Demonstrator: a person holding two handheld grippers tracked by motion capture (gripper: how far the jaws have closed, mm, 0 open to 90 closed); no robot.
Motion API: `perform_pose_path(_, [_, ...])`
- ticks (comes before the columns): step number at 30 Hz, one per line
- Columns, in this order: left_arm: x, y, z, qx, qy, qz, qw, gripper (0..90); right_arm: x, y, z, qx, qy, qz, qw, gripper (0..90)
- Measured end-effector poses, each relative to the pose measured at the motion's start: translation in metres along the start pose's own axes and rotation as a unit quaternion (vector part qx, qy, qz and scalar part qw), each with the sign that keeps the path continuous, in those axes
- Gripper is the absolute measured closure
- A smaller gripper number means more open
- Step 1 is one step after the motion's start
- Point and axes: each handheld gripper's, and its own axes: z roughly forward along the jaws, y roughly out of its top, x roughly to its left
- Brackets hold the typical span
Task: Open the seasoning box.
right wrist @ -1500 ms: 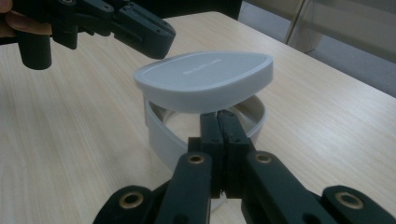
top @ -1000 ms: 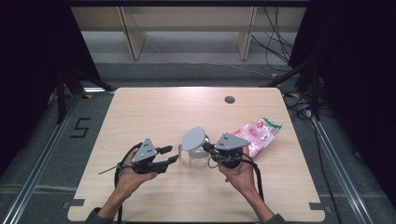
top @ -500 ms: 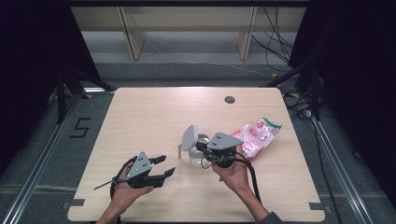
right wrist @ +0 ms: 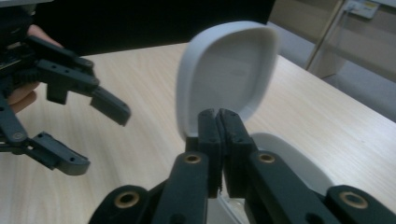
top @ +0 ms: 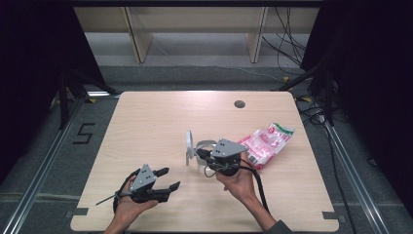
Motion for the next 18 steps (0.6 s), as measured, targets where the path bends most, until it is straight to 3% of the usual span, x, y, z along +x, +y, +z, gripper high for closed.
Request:
perform_pose_path(1, [0.0,0.0,0.0,0.0,0.0,0.0,1.0,33.5,0.0,0.0,0.0,0.0,0.0,0.0,1.0,83.8])
perform_pose_path(2, [-0.002,-0.001,0.0,-0.004,-0.001,-0.003,1.0,33.0,-0.007,-0.005,-0.008,0.0,-0.021,0.019,0.9996,77.5])
perform_pose_path(3, [-0.002,-0.001,0.0,-0.004,-0.001,-0.003,1.0,32.9,-0.007,-0.005,-0.008,0.0,-0.021,0.019,0.9996,77.5])
perform_pose_path(5, [-0.004,-0.003,-0.002,0.0,-0.003,0.005,1.0,32.5,-0.022,-0.021,-0.026,0.002,-0.048,0.044,0.9979,70.3])
perform_pose_path(7, [-0.006,-0.004,-0.001,0.003,-0.002,0.003,1.0,32.2,-0.031,-0.034,-0.042,0.011,-0.073,0.07,0.9948,64.3])
perform_pose_path(8, [-0.006,-0.004,-0.001,0.003,0.0,0.001,1.0,32.1,-0.038,-0.04,-0.05,0.007,-0.087,0.07,0.9937,61.6])
perform_pose_path(9, [-0.006,-0.005,-0.001,0.006,0.0,0.001,1.0,32.0,-0.042,-0.046,-0.059,0.009,-0.101,0.106,0.9892,58.2])
perform_pose_path(11, [-0.006,-0.005,0.0,0.004,-0.004,0.001,1.0,31.9,-0.048,-0.051,-0.066,0.01,-0.112,0.108,0.9878,55.1])
perform_pose_path(12, [-0.005,-0.005,0.0,0.005,-0.001,0.002,1.0,31.9,-0.055,-0.061,-0.079,0.002,-0.14,0.143,0.9799,49.1])
perform_pose_path(14, [-0.005,-0.005,0.0,0.006,-0.001,0.001,1.0,31.7,-0.06,-0.065,-0.084,0.004,-0.147,0.146,0.9784,47.4])
perform_pose_path(15, [-0.005,-0.006,-0.001,0.005,-0.002,0.001,1.0,31.5,-0.066,-0.075,-0.096,0.002,-0.175,0.17,0.9697,42.8])
perform_pose_path(16, [-0.005,-0.006,-0.001,0.005,-0.002,0.001,1.0,31.7,-0.066,-0.075,-0.096,0.002,-0.175,0.17,0.9697,42.8])
perform_pose_path(17, [-0.005,-0.006,-0.002,0.005,0.0,0.001,1.0,31.8,-0.072,-0.083,-0.102,0.0,-0.19,0.185,0.9641,39.2])
perform_pose_path(18, [-0.005,-0.006,-0.002,0.005,0.002,0.001,1.0,31.8,-0.075,-0.085,-0.106,0.005,-0.192,0.188,0.9632,37.9])
